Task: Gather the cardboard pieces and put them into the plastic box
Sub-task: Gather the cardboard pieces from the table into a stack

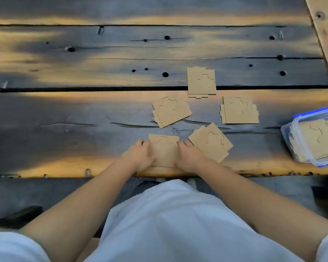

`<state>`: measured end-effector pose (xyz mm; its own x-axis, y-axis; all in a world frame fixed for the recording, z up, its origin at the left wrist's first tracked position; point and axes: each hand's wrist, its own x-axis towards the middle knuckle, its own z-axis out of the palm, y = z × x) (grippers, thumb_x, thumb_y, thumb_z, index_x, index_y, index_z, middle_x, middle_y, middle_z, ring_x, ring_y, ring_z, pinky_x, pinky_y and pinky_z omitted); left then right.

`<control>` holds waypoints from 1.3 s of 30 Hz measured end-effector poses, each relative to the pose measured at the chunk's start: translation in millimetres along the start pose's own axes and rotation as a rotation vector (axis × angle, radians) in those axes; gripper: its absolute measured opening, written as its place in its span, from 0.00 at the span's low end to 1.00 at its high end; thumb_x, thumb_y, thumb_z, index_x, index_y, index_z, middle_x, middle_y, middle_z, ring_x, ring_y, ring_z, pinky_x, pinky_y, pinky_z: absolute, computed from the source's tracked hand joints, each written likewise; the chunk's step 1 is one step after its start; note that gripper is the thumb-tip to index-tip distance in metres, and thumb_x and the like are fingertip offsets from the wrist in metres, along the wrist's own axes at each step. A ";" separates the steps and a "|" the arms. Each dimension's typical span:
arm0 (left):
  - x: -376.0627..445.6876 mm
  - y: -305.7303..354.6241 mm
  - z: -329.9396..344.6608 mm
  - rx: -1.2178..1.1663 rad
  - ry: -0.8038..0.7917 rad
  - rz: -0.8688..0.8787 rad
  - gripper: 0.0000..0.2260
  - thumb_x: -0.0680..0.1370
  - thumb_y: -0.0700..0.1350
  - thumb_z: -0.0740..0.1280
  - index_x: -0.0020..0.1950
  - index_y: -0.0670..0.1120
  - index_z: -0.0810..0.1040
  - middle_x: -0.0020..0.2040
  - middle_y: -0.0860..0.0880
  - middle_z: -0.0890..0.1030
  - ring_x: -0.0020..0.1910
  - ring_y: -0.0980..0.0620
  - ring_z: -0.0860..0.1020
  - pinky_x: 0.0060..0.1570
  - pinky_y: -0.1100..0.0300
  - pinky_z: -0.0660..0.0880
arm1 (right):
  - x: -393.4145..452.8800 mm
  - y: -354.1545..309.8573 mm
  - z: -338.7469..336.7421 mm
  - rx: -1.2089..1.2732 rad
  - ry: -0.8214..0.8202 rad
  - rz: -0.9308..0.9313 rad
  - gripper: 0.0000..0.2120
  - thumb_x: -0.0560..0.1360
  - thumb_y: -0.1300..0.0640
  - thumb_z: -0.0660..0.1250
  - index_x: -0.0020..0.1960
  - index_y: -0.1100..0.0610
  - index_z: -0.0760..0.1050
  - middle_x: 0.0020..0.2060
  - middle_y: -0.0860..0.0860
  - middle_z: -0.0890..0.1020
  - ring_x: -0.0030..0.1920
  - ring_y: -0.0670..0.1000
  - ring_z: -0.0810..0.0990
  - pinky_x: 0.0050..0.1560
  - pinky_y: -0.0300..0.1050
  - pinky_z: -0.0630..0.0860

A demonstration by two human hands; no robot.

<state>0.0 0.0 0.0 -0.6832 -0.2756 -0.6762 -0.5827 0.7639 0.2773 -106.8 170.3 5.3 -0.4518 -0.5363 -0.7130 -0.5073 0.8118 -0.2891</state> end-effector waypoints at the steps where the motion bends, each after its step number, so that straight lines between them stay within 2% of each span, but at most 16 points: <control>1: -0.8 -2.8 2.1 -0.053 -0.013 -0.005 0.34 0.77 0.59 0.61 0.76 0.46 0.53 0.73 0.43 0.61 0.68 0.41 0.67 0.61 0.49 0.67 | 1.0 -2.1 3.5 0.040 -0.012 0.031 0.38 0.74 0.44 0.67 0.76 0.55 0.52 0.73 0.56 0.61 0.68 0.60 0.67 0.62 0.55 0.71; 4: -0.3 -13.2 13.4 -0.152 -0.051 0.004 0.32 0.77 0.58 0.63 0.75 0.46 0.55 0.71 0.43 0.64 0.67 0.42 0.68 0.60 0.51 0.67 | 2.7 -3.1 16.3 0.129 -0.017 0.094 0.38 0.74 0.46 0.68 0.75 0.55 0.52 0.72 0.57 0.61 0.67 0.60 0.68 0.60 0.53 0.70; 8: 4.5 -19.4 19.9 -0.078 -0.058 0.042 0.28 0.76 0.59 0.62 0.70 0.46 0.61 0.69 0.43 0.65 0.63 0.42 0.70 0.58 0.52 0.69 | 3.6 -2.3 30.3 0.082 0.013 0.128 0.34 0.73 0.44 0.68 0.72 0.53 0.56 0.69 0.56 0.60 0.66 0.61 0.66 0.61 0.53 0.69; 10: 7.8 -19.6 21.4 -0.088 -0.069 0.031 0.27 0.76 0.59 0.63 0.69 0.45 0.63 0.69 0.42 0.65 0.63 0.42 0.70 0.58 0.52 0.68 | 5.8 -5.5 36.2 0.117 0.025 0.153 0.32 0.72 0.45 0.68 0.70 0.54 0.59 0.66 0.57 0.63 0.64 0.60 0.67 0.59 0.52 0.69; 14: 13.9 -16.2 18.2 -0.383 -0.025 -0.058 0.25 0.75 0.55 0.65 0.67 0.43 0.67 0.67 0.43 0.70 0.60 0.45 0.71 0.53 0.54 0.69 | 12.1 -12.2 44.6 0.569 0.140 0.267 0.30 0.71 0.49 0.73 0.67 0.57 0.65 0.59 0.55 0.74 0.59 0.57 0.74 0.57 0.50 0.73; 17: 16.6 -16.8 14.9 -0.610 -0.009 -0.161 0.29 0.75 0.54 0.66 0.72 0.43 0.63 0.69 0.44 0.69 0.65 0.45 0.69 0.54 0.57 0.66 | 11.9 -9.2 51.1 0.876 0.163 0.359 0.25 0.69 0.51 0.74 0.61 0.57 0.68 0.48 0.50 0.77 0.52 0.54 0.76 0.54 0.52 0.75; 20: 16.4 -18.3 14.3 -0.663 0.007 -0.209 0.28 0.75 0.51 0.68 0.71 0.43 0.65 0.66 0.44 0.72 0.63 0.44 0.71 0.56 0.55 0.69 | 11.3 -3.3 53.7 0.989 0.198 0.405 0.23 0.71 0.51 0.73 0.61 0.55 0.69 0.50 0.49 0.77 0.53 0.53 0.76 0.56 0.52 0.75; 23: 15.7 -18.7 13.8 -0.670 0.094 -0.202 0.16 0.75 0.47 0.69 0.60 0.45 0.73 0.57 0.45 0.78 0.55 0.45 0.76 0.56 0.50 0.74 | 13.8 1.3 49.0 0.992 0.278 0.387 0.13 0.72 0.51 0.72 0.54 0.53 0.74 0.49 0.48 0.80 0.51 0.52 0.78 0.55 0.52 0.76; 26: 14.3 -17.0 15.1 -0.689 0.133 -0.183 0.07 0.75 0.45 0.70 0.50 0.46 0.76 0.51 0.46 0.81 0.50 0.45 0.78 0.53 0.49 0.76 | 15.1 -0.3 39.2 0.970 0.334 0.329 0.07 0.72 0.54 0.72 0.46 0.52 0.74 0.42 0.47 0.80 0.45 0.51 0.79 0.45 0.47 0.76; 28: 17.8 -11.9 11.9 -0.710 0.158 -0.190 0.06 0.74 0.45 0.71 0.47 0.48 0.75 0.48 0.48 0.81 0.49 0.46 0.78 0.51 0.51 0.76 | 17.9 1.4 24.9 0.957 0.360 0.305 0.08 0.72 0.53 0.73 0.45 0.52 0.74 0.42 0.46 0.81 0.43 0.49 0.78 0.39 0.43 0.73; 30: 24.0 -3.8 4.9 -0.726 0.185 -0.201 0.08 0.73 0.47 0.72 0.43 0.51 0.73 0.44 0.51 0.80 0.47 0.48 0.78 0.47 0.54 0.75 | 23.5 6.1 6.4 0.890 0.389 0.280 0.09 0.71 0.53 0.73 0.46 0.54 0.75 0.43 0.48 0.81 0.43 0.49 0.78 0.38 0.43 0.71; 35: 48.3 20.5 -14.4 -0.775 0.330 -0.281 0.12 0.72 0.47 0.73 0.39 0.48 0.69 0.36 0.52 0.76 0.37 0.52 0.74 0.31 0.60 0.66 | 52.6 15.1 -39.0 0.766 0.412 0.279 0.14 0.71 0.51 0.73 0.51 0.56 0.73 0.47 0.51 0.79 0.49 0.54 0.77 0.48 0.48 0.73; 39: 73.3 34.1 -27.8 -0.734 0.341 -0.304 0.07 0.73 0.45 0.70 0.42 0.49 0.73 0.40 0.52 0.78 0.42 0.50 0.75 0.35 0.59 0.65 | 84.5 20.9 -70.9 0.746 0.418 0.292 0.14 0.71 0.52 0.74 0.50 0.53 0.71 0.49 0.52 0.80 0.50 0.54 0.77 0.44 0.46 0.71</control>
<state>-82.1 -10.4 -21.1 -0.4775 -0.6567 -0.5837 -0.8184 0.0906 0.5675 -207.6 125.5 -15.7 -0.7914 -0.2074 -0.5750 0.2114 0.7897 -0.5759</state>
